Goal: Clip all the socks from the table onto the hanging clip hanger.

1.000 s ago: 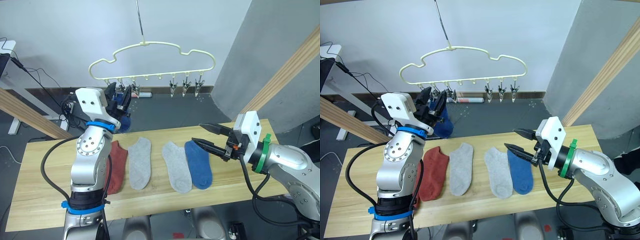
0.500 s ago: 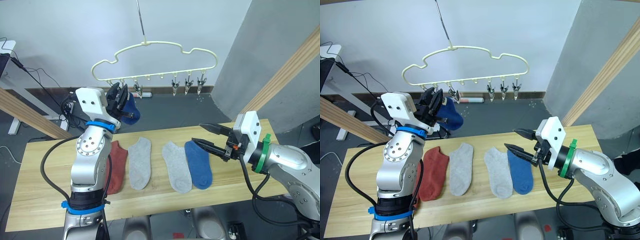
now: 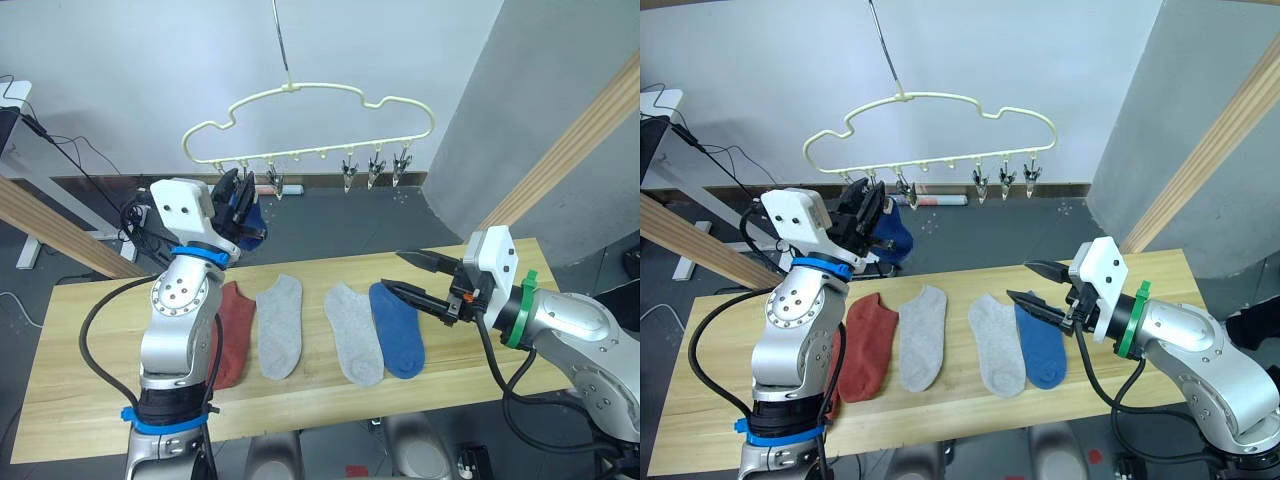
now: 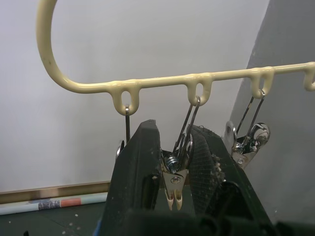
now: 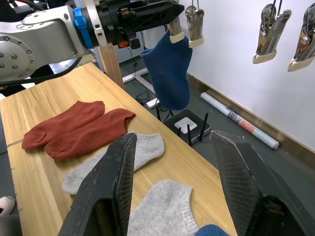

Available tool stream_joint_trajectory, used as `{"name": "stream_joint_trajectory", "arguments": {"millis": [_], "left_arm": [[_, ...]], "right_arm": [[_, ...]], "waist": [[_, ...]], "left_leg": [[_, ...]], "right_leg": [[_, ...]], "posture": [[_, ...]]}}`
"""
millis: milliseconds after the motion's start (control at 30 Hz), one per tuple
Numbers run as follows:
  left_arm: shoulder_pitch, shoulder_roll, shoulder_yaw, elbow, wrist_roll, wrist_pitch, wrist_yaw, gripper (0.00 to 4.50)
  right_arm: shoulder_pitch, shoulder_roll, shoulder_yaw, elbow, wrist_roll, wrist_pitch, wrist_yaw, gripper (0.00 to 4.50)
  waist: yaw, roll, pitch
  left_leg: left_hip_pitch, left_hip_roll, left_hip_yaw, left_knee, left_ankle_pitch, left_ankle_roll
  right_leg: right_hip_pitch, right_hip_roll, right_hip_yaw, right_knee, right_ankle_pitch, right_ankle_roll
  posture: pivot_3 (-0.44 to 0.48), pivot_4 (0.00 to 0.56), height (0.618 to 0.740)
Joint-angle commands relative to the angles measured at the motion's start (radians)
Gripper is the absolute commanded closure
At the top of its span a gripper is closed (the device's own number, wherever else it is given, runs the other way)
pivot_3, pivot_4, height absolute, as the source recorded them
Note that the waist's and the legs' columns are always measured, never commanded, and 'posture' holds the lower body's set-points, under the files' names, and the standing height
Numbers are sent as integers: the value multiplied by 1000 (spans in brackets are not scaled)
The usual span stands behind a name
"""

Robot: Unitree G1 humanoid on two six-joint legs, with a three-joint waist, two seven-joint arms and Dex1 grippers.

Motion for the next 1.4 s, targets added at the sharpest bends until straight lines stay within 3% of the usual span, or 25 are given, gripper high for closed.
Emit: {"name": "stream_joint_trajectory", "arguments": {"millis": [33,200,1167,1400], "left_arm": [[14,-6,5,-57,-3,8,9,3099],[11,-5,0,-67,6,23,17,1753],[-12,-13,-4,-130,6,115,45,1753],[-15,-12,-12,-136,19,108,50,3285]], "right_arm": [[-2,-5,-8,-26,12,-9,5,1996],[-10,-7,-7,-32,20,2,0,1996],[-18,-13,-15,-22,20,8,19,1996],[-19,-13,-17,-19,19,8,25,1996]], "waist": [[0,0,0],[0,0,0],[0,0,0],[0,0,0]], "left_leg": [[0,0,0,0,0,0],[0,0,0,0,0,0],[0,0,0,0,0,0],[0,0,0,0,0,0]], "right_leg": [[0,0,0,0,0,0],[0,0,0,0,0,0],[0,0,0,0,0,0],[0,0,0,0,0,0]], "posture": [[-174,314,740],[-173,316,740],[-169,315,740],[-167,310,740]]}}
